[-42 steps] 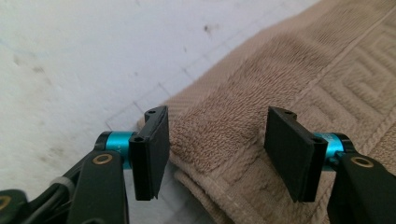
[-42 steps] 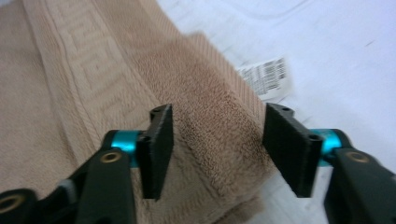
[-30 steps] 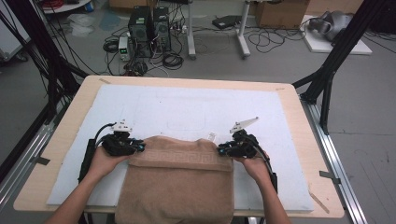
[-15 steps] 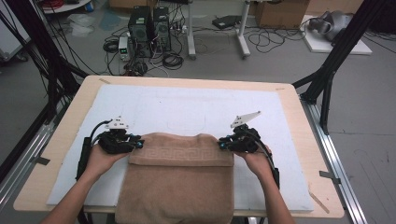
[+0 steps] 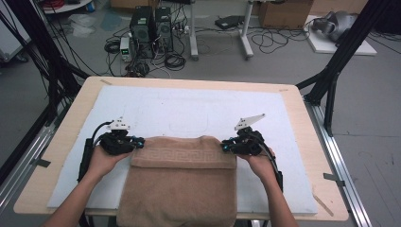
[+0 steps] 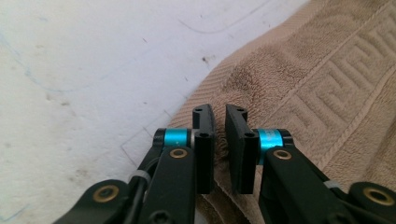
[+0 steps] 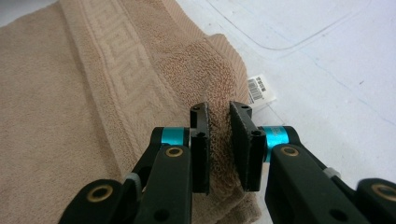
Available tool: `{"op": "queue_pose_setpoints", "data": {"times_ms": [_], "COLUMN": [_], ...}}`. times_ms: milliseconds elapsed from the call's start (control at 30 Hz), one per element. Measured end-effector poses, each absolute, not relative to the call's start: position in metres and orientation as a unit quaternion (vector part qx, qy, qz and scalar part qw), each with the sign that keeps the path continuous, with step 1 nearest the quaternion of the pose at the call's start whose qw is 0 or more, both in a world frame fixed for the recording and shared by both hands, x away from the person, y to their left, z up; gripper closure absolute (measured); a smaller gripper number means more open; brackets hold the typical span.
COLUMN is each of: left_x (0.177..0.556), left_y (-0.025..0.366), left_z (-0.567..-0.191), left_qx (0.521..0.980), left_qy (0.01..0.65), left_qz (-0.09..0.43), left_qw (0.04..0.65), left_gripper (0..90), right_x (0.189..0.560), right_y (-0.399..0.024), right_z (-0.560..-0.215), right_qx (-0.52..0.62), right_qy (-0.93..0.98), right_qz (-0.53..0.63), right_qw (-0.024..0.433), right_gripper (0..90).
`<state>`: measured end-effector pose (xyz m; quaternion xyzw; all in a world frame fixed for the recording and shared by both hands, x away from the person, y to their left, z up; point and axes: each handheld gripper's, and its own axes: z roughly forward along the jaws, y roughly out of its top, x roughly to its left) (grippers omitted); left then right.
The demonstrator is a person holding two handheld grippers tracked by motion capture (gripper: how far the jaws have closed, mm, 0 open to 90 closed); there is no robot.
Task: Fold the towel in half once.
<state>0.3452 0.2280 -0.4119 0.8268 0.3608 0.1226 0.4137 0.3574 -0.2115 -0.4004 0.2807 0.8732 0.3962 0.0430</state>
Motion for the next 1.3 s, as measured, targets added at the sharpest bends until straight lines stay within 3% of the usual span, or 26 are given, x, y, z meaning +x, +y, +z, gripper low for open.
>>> {"op": "queue_pose_setpoints", "data": {"times_ms": [400, 633, 1000, 1067, 1133, 1300], "left_x": [0.321, 0.281, 0.221, 0.216, 0.215, 0.227], "left_y": [0.238, 0.247, 0.251, 0.249, 0.248, 0.248], "left_z": [-0.392, -0.392, -0.410, -0.407, -0.404, -0.403], "left_qx": [0.811, 0.809, 0.827, 0.835, 0.839, 0.831], "left_qy": [0.340, 0.314, 0.280, 0.266, 0.259, 0.275], "left_qz": [0.149, 0.157, 0.139, 0.132, 0.128, 0.126], "left_qw": [0.452, 0.472, 0.468, 0.463, 0.461, 0.466], "left_gripper": [82.9, 82.7, 81.7, 80.1, 72.4, 59.2], "right_x": [0.342, 0.309, 0.266, 0.262, 0.260, 0.263], "right_y": [-0.209, -0.212, -0.212, -0.212, -0.213, -0.220], "right_z": [-0.377, -0.373, -0.390, -0.390, -0.390, -0.386], "right_qx": [0.253, 0.215, 0.183, 0.177, 0.171, 0.188], "right_qy": [0.871, 0.872, 0.882, 0.882, 0.879, 0.871], "right_qz": [0.417, 0.434, 0.432, 0.437, 0.445, 0.454], "right_qw": [0.058, 0.064, 0.031, 0.019, 0.004, 0.024], "right_gripper": [78.3, 76.4, 76.9, 74.8, 69.6, 62.0]}}
